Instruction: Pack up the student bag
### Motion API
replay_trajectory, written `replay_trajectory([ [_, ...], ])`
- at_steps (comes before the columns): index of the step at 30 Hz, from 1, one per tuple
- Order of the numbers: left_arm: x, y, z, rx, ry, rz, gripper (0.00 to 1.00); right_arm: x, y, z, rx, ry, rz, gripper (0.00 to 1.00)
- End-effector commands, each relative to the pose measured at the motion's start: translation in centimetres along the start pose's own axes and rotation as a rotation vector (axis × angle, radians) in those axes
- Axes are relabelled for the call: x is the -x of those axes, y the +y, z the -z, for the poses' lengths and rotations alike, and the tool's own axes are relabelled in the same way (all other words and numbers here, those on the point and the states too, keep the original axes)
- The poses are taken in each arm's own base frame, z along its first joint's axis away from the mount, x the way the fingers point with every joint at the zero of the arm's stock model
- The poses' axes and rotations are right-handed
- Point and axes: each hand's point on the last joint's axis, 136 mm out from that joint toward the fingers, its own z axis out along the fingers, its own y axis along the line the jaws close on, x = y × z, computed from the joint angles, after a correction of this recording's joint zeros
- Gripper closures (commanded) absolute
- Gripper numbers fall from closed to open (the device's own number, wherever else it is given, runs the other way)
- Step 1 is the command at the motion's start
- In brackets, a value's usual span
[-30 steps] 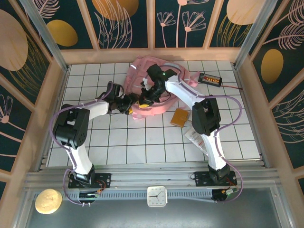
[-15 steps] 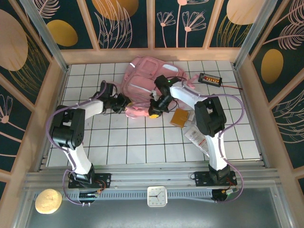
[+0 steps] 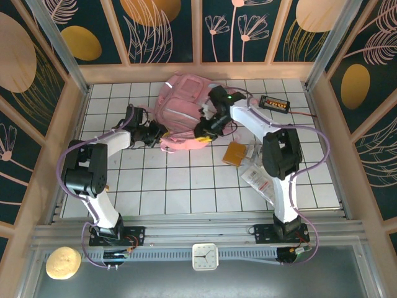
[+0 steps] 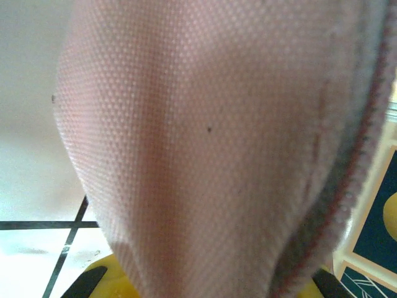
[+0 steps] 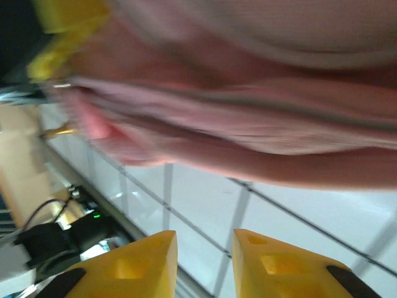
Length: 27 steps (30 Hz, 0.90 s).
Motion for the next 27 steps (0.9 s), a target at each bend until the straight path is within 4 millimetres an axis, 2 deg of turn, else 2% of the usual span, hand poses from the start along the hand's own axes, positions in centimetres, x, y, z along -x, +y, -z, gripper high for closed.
replay_trajectory([
  [1,0.8,-4.7,1.8,-0.145,-0.043,-0.099,0.97,-0.5,5.0,-1.7,0.121,0.042,0.075,0.65],
  [7,0.3,-5.1,1.8,-0.161,-0.031,-0.116,1.0,2.1,5.2,-3.5,0.071,0.036,0.073,0.52],
  [11,-0.2,-4.9,1.7,-0.162,-0.021,-0.12,1.0,3.4,4.7,-4.2,0.039,0.042,0.066,0.52],
  [13,-0.3,-4.6,1.6,-0.16,-0.016,-0.121,1.0,3.5,3.7,-4.6,-0.007,0.046,0.062,0.52],
  [14,-0.4,-5.3,2.3,-0.174,-0.024,-0.133,1.0,3.5,3.3,-4.7,-0.023,0.046,0.06,0.52],
  [17,-0.6,-5.4,2.4,-0.182,-0.021,-0.138,1.0,3.2,2.9,-5.2,-0.034,0.059,0.062,0.52],
  [24,-0.6,-5.9,2.4,-0.188,-0.013,-0.148,1.0,2.6,4.8,-6.5,0.005,0.084,0.103,0.56],
  [27,-0.5,-6.0,2.3,-0.189,-0.01,-0.147,1.0,2.2,4.8,-6.9,-0.007,0.093,0.107,0.58],
])
